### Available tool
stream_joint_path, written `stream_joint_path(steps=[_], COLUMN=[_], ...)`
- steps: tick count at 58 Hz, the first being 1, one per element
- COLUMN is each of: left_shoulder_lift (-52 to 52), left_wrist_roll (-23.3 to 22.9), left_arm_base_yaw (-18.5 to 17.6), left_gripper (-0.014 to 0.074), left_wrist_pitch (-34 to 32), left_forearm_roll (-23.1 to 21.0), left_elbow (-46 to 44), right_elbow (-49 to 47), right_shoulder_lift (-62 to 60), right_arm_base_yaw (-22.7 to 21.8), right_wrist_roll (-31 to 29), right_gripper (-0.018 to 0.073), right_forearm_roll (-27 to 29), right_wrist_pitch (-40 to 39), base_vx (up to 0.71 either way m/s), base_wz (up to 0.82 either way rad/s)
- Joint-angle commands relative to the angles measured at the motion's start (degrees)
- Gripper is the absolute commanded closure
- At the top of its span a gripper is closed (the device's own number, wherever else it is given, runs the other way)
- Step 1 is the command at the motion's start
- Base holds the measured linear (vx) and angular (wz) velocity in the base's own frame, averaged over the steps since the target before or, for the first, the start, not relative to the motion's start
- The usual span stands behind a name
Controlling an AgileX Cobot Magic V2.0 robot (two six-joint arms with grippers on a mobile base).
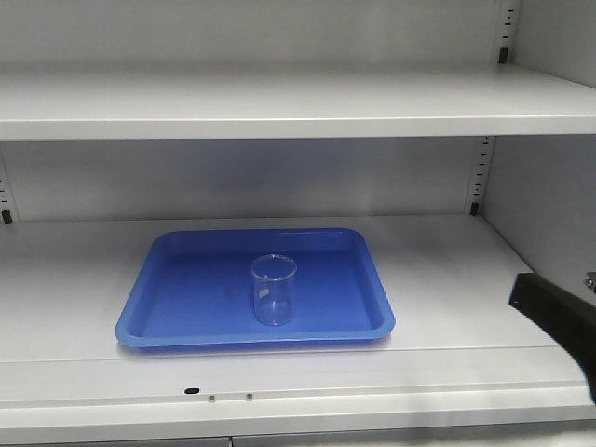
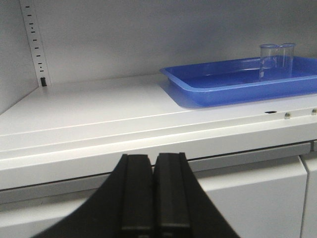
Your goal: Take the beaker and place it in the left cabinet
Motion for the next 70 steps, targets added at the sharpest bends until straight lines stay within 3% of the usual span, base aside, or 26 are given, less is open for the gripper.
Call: stream_joint_path(steps=[1, 13, 18, 23, 27, 36, 46, 51, 59, 66, 70], left_shoulder_lift=[-1.0, -1.0, -1.0, -1.0, -1.0, -1.0, -1.0, -1.0, -1.0, -1.1, -1.1], left_wrist_roll=[-0.2, -0.2, -0.2, -0.2, -0.2, -0.2, -0.2, -0.2, -0.2, -0.2, -0.2], left_arm_base_yaw=[-0.1, -0.1, -0.1, -0.1, -0.1, -0.1, -0.1, -0.1, -0.1, -0.1, -0.1], left_gripper=[0.0595, 0.0595, 0.0595, 0.0595, 0.0595, 0.0595, 0.0595, 0.0595, 0.0595, 0.0595, 0.0595], left_wrist_pitch=[-4.8, -4.8, -4.8, -4.8, -4.8, -4.8, -4.8, -4.8, -4.9, -4.8, -4.8], left_forearm_roll=[-0.4, -0.4, -0.4, -0.4, -0.4, -0.4, -0.4, -0.4, -0.4, -0.4, -0.4], left_elbow=[0.9, 0.9, 0.9, 0.9, 0.9, 0.9, 0.9, 0.9, 0.9, 0.9, 0.9], right_elbow=[-1.6, -1.6, -1.2, 0.5, 3.2, 13.6, 27.5, 34.3, 42.0, 46.4, 46.1], right_shoulder_lift=[-1.4, -1.9, -2.1, -2.8, -4.8, -14.4, -28.1, -34.6, -41.1, -41.1, -41.0], right_arm_base_yaw=[0.0, 0.0, -0.2, -0.3, -1.9, -10.6, -18.4, -20.1, -22.0, -22.0, -22.0], right_wrist_roll=[-0.2, -0.3, -2.1, -4.1, -8.4, -23.4, -39.6, -43.6, -42.6, -37.9, -35.7], right_gripper=[-0.0028, -0.0027, -0.0011, 0.0016, 0.0055, 0.0173, 0.0343, 0.0433, 0.0575, 0.0571, 0.0569], right_forearm_roll=[-0.7, -0.7, -4.4, -4.0, -0.2, 16.7, 31.1, 30.5, 24.0, 22.0, 22.0], right_wrist_pitch=[-3.8, -3.8, -3.4, -3.0, -3.7, -5.9, -7.9, -7.8, -9.9, -13.6, -10.6], base_vx=[0.00, 0.00, 0.00, 0.00, 0.00, 0.00, 0.00, 0.00, 0.00, 0.00, 0.00], base_wz=[0.00, 0.00, 0.00, 0.00, 0.00, 0.00, 0.00, 0.00, 0.00, 0.00, 0.00])
